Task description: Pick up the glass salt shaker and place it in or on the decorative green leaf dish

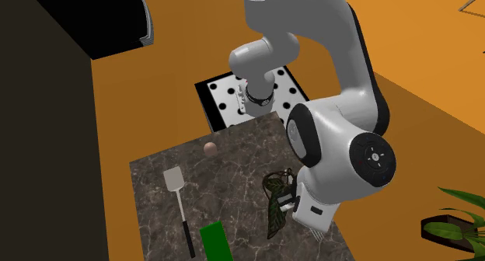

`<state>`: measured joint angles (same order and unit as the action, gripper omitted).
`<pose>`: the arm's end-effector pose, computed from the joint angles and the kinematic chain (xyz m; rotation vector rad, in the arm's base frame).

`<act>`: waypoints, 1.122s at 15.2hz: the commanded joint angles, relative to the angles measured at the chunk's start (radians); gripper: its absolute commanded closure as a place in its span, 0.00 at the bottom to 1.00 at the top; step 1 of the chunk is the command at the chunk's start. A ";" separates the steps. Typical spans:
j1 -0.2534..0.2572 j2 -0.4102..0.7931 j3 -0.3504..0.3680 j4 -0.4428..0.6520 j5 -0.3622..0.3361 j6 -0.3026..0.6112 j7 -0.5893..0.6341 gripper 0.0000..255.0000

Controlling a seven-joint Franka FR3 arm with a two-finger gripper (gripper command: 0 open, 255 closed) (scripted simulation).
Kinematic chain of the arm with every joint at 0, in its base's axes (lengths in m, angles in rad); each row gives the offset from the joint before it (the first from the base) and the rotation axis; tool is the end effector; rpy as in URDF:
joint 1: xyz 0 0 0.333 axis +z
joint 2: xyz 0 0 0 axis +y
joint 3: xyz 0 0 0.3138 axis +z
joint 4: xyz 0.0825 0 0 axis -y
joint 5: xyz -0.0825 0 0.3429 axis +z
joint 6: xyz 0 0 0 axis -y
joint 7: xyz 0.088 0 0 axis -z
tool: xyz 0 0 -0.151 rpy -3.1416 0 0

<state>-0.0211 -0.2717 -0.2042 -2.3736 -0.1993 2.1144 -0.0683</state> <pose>0.4094 -0.1116 0.4031 3.0240 -0.0717 -0.0104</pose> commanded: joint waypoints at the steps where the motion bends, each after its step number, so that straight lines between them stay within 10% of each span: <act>1: 0.000 0.013 -0.002 -0.019 -0.001 0.032 0.003 1.00; 9: 0.000 0.013 -0.002 -0.019 -0.001 0.032 0.003 1.00; 10: 0.000 0.013 -0.002 -0.019 -0.001 0.032 0.003 0.00; 17: 0.004 -0.016 0.007 0.023 0.003 -0.039 0.003 0.00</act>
<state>-0.0186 -0.2771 -0.2002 -2.3665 -0.1977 2.1033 -0.0645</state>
